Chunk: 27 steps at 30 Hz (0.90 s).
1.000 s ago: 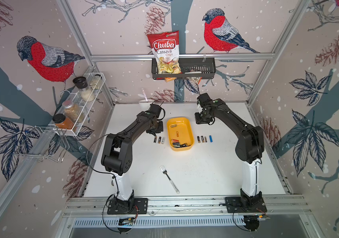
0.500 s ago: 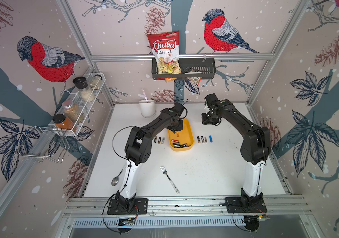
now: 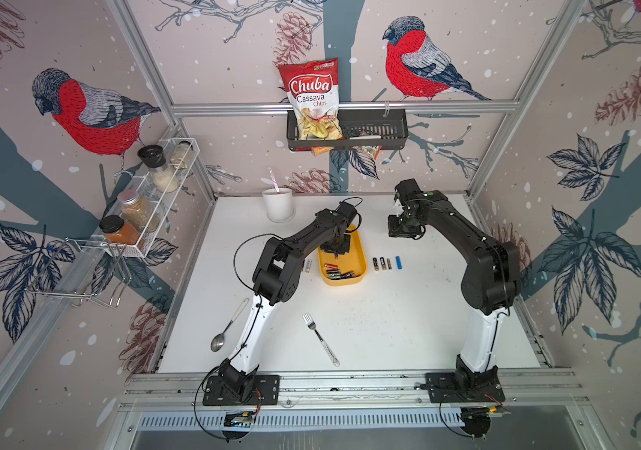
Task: Take the batteries out of the storage box
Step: Pick up the battery from the storage box.
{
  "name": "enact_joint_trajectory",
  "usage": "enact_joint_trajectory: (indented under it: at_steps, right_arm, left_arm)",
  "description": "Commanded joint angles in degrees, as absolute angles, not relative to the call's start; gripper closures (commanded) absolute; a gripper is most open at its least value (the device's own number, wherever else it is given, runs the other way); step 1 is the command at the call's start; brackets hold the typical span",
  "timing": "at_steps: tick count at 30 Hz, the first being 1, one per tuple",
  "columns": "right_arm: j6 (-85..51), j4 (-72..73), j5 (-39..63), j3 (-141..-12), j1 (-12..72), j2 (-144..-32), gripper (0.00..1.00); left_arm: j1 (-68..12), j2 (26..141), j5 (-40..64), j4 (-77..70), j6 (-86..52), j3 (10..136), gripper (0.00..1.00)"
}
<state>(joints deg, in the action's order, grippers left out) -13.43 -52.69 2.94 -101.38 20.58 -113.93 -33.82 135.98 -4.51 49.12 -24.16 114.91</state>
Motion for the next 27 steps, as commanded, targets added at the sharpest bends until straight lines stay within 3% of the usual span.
enact_joint_trajectory:
  at_steps: [1,7,27]
  right_arm:
    - [-12.71,-52.23,3.10,-101.91,20.64,-113.67,0.59]
    - [-12.72,-52.27,3.10,-101.80,20.57,-113.65,0.59]
    - [-13.18,-52.65,3.12,-103.86,22.23,-115.15,0.60]
  left_arm:
    - [-34.10,136.05,-4.24,49.84,-24.23,114.29,0.73]
    - [-34.06,135.45,-4.09,49.39,-24.55,112.97,0.81]
    - [-32.67,129.31,0.10,47.69,-24.96,111.04,0.84]
